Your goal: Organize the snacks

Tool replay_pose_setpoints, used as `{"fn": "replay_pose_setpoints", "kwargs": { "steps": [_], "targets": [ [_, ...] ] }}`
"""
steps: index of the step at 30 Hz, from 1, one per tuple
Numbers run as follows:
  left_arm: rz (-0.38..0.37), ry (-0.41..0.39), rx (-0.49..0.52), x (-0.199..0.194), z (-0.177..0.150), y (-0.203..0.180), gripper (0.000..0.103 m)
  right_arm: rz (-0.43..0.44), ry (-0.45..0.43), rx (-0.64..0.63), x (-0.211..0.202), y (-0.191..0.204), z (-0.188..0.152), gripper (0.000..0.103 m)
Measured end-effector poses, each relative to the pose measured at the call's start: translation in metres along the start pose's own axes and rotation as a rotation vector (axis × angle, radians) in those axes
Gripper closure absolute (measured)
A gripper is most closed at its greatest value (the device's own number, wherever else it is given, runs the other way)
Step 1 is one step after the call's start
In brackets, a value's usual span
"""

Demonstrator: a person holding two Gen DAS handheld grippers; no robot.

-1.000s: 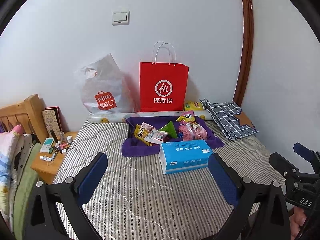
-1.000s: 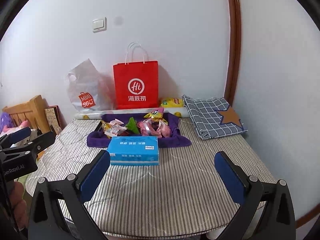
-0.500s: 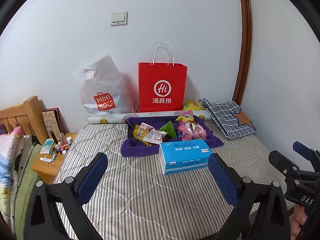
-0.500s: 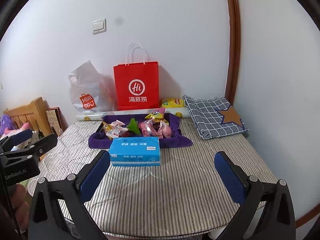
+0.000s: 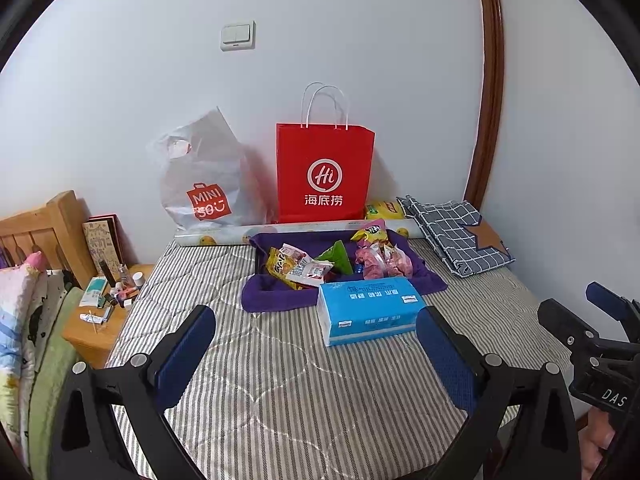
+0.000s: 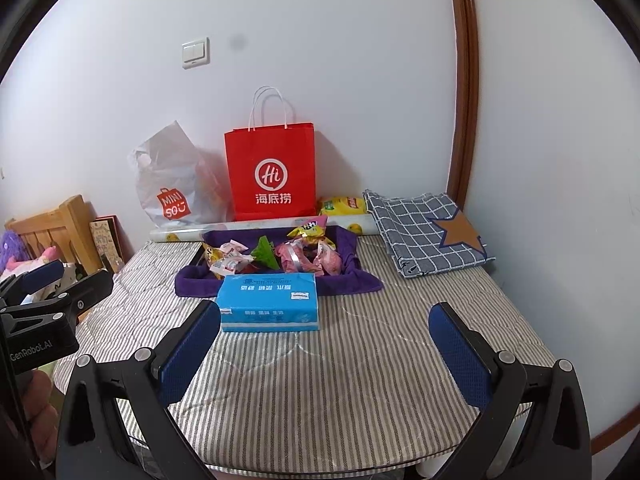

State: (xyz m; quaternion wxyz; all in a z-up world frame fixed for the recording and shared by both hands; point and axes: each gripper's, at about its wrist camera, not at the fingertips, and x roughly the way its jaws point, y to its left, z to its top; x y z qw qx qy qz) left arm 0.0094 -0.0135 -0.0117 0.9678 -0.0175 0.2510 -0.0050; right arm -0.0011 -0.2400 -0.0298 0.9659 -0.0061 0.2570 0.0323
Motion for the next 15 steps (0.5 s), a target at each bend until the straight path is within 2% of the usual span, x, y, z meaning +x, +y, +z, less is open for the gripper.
{"fn": "replay_pose_setpoints", "kwargs": {
  "steps": [15],
  "targets": [
    [-0.005, 0.002, -0.001, -0.0007, -0.0009, 0.0022, 0.002, 0.006, 0.0, -0.001, -0.0023, 0.0011, -0.0001, 0.0]
  ]
}}
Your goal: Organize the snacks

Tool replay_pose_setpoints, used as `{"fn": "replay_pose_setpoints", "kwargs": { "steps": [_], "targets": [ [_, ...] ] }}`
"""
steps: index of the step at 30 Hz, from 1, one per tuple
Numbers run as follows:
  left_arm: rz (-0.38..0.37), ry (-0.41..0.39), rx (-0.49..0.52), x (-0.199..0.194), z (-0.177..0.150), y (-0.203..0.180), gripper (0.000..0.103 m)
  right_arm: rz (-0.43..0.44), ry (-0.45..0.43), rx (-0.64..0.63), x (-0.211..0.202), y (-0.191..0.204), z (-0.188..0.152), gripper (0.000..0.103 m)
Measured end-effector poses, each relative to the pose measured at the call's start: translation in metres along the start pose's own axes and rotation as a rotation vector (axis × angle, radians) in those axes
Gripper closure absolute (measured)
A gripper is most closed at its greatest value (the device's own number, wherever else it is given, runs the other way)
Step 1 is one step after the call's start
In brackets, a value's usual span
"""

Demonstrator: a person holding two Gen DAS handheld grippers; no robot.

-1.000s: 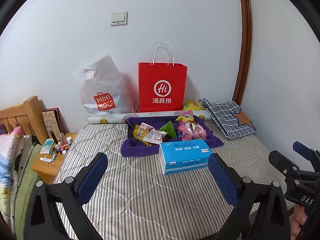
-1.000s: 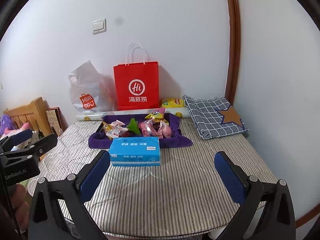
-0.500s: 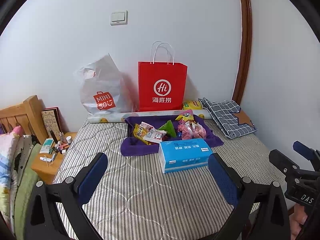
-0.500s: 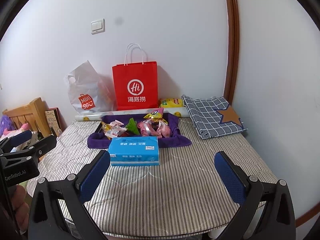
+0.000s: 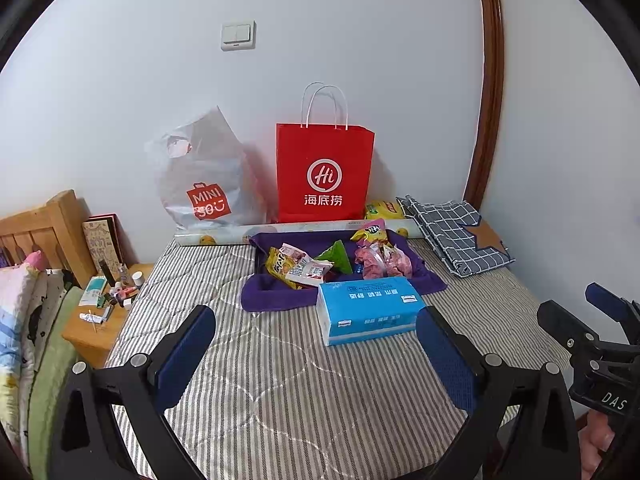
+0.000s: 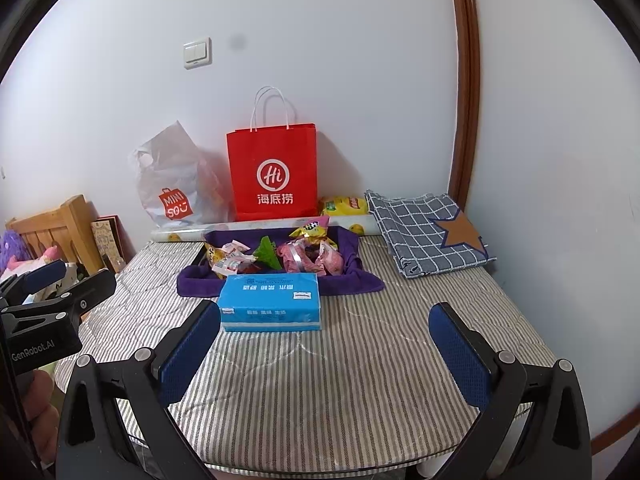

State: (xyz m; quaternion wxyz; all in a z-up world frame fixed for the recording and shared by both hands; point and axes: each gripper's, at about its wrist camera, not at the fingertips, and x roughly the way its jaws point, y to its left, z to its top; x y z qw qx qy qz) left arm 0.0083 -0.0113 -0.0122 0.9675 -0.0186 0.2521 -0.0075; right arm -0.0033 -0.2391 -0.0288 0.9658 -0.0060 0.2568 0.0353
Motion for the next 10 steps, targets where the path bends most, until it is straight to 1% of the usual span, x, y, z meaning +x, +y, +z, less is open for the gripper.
{"fn": "replay_pose_setpoints", "kwargs": {
  "steps": [10],
  "targets": [
    [0.003, 0.001, 0.001, -0.0005, 0.0004, 0.0007, 0.002, 0.0, -0.005, 0.001, -0.0019, -0.0002, 0.0002, 0.0]
  ]
}}
